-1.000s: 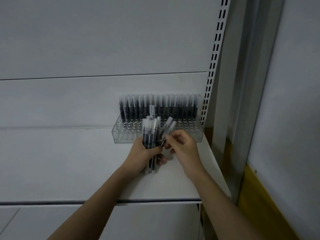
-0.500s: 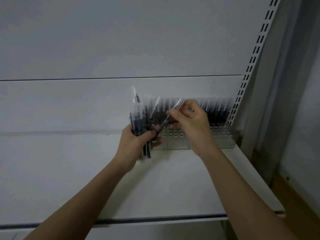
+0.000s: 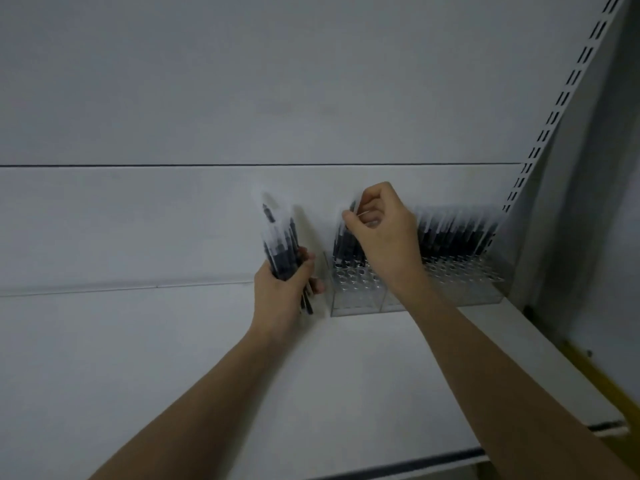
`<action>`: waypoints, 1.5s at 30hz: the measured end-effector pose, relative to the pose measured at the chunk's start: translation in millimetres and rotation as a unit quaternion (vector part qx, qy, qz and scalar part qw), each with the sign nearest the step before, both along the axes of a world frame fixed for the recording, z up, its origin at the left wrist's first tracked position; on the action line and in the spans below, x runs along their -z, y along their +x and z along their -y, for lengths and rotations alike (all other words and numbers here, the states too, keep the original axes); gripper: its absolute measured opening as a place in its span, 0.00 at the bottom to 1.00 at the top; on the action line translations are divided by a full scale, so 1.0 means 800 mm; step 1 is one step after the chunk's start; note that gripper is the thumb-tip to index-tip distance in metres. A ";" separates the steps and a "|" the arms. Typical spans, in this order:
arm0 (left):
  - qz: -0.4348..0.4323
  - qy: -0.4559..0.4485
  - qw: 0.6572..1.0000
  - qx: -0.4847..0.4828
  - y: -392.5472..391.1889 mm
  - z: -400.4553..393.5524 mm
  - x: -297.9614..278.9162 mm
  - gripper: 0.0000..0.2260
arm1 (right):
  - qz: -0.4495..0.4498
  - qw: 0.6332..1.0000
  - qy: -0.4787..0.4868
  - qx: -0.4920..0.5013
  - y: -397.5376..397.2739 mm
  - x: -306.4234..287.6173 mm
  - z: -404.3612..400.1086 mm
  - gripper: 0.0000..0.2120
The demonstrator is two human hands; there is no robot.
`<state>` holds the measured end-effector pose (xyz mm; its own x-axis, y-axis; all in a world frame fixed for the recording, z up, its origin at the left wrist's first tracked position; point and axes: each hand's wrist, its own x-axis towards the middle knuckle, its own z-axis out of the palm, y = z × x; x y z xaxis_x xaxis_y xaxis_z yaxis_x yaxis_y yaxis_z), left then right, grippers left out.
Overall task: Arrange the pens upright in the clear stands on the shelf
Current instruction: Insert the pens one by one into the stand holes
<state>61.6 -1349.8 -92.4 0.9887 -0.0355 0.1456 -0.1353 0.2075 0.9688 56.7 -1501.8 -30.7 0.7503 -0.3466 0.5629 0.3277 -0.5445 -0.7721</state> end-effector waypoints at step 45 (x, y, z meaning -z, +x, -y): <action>0.073 -0.009 0.984 0.164 -0.003 -0.004 -0.003 0.05 | -0.025 0.976 0.110 -0.188 -0.026 0.029 -0.005 0.10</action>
<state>59.2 -1346.5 -90.1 0.8935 -0.3444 0.2881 -0.1949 0.2806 0.9398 36.0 -1497.6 -54.0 0.8729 -0.1493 0.4645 0.4307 -0.2114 -0.8774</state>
